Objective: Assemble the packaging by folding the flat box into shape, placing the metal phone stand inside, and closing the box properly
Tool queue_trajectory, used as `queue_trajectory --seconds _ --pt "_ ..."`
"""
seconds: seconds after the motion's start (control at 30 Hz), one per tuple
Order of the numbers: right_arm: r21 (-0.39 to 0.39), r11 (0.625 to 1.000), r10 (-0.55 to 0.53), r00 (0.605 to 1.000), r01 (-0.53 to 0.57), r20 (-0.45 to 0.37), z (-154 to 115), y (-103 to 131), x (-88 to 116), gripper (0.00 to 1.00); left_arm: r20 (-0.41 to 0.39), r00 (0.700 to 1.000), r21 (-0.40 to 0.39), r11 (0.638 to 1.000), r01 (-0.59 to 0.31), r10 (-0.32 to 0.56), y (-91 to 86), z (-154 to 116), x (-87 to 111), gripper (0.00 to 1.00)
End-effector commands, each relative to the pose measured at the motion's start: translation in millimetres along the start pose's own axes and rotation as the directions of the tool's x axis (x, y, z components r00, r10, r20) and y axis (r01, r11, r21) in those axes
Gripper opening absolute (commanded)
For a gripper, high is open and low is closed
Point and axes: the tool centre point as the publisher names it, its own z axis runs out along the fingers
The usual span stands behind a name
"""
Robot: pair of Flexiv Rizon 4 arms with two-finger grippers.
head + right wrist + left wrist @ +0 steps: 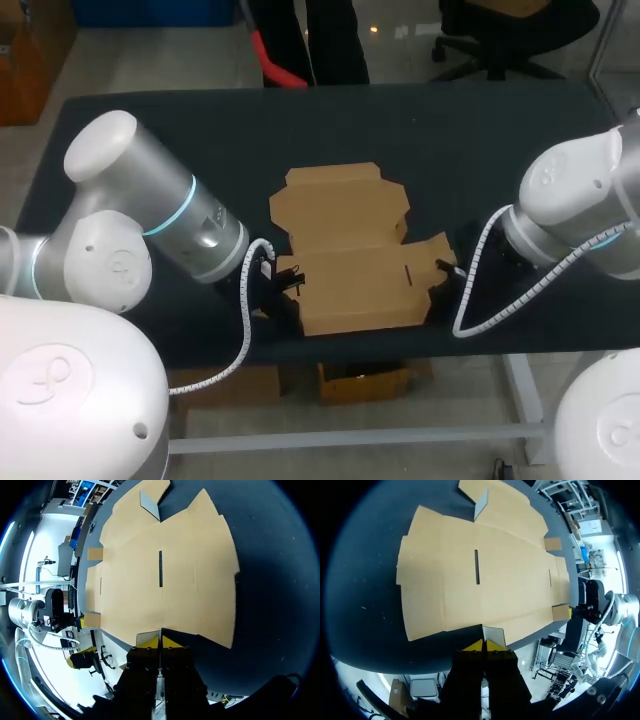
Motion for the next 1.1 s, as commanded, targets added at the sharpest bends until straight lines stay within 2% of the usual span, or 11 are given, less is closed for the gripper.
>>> queue_trajectory --seconds 0.03,1.1 --pt "0.002 1.0 0.001 1.0 -0.001 0.015 3.9 -0.1 3.0 0.0 0.01 1.0 0.0 1.0 -0.001 0.001 -0.4 4.8 4.8 0.0" --pt "-0.006 1.0 -0.002 0.999 0.003 0.051 6.2 -0.9 8.6 0.0 0.005 1.0 -0.013 1.0 -0.01 0.01 4.4 13.7 12.6 0.0"
